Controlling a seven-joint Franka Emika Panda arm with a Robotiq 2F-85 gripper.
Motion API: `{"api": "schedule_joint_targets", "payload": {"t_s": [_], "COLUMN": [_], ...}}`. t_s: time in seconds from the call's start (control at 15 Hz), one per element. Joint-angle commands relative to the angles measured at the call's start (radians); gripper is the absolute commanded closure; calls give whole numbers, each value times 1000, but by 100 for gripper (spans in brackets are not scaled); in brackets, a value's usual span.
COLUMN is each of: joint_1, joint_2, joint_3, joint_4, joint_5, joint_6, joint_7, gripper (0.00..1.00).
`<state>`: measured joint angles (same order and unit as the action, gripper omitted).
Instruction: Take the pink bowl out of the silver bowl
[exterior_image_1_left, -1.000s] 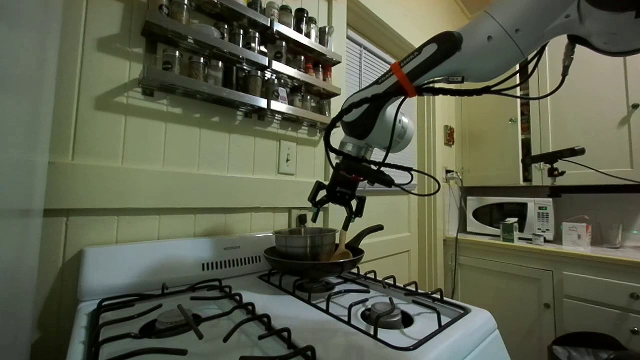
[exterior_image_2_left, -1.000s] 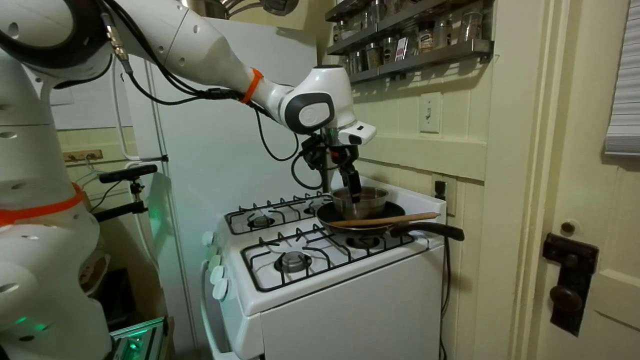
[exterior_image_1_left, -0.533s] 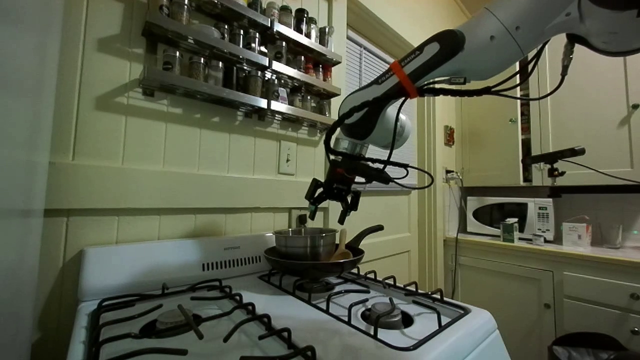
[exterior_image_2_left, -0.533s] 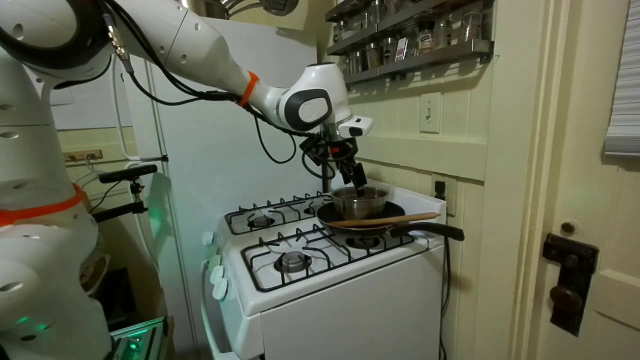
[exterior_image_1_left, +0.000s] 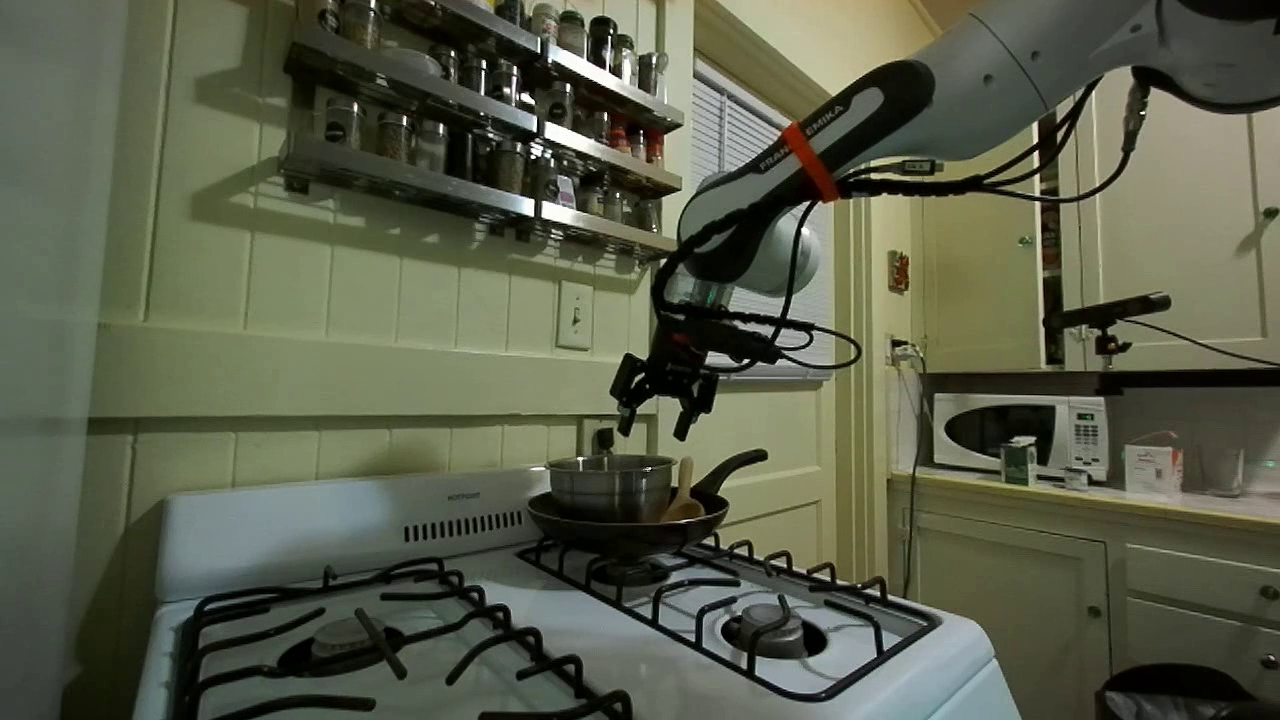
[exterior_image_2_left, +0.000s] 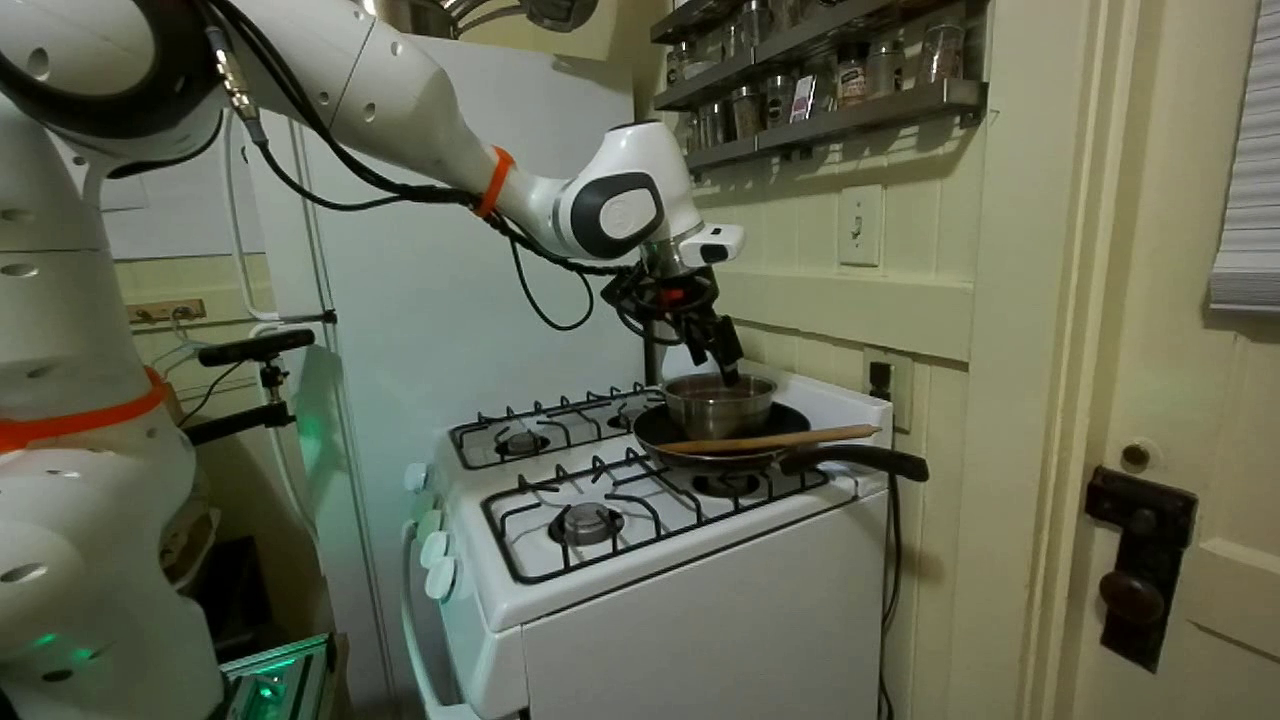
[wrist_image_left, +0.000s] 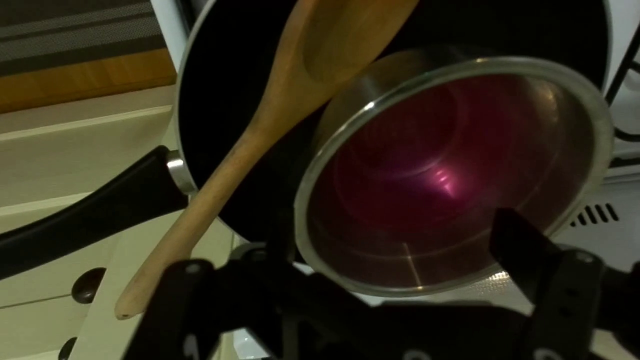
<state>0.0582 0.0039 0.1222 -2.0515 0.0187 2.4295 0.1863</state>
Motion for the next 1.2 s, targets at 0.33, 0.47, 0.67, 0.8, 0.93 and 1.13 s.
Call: {"api": "schedule_joint_targets", "payload": {"t_s": [0.33, 0.47, 0.67, 0.8, 0.93, 1.13], "joint_1": [35, 35, 31, 31, 30, 26], "joint_2": [80, 109, 153, 182, 209, 239], "joint_3": [3, -2, -6, -8, -14, -22], "joint_4": [150, 175, 198, 207, 215, 224], "joint_5": [58, 30, 30, 19, -1, -18], "joint_6": [-117, -103, -89, -79, -78, -85], "joint_7": [-246, -248, -270, -283, -287, -302], "gripper": [0, 16, 35, 37, 33, 28]}}
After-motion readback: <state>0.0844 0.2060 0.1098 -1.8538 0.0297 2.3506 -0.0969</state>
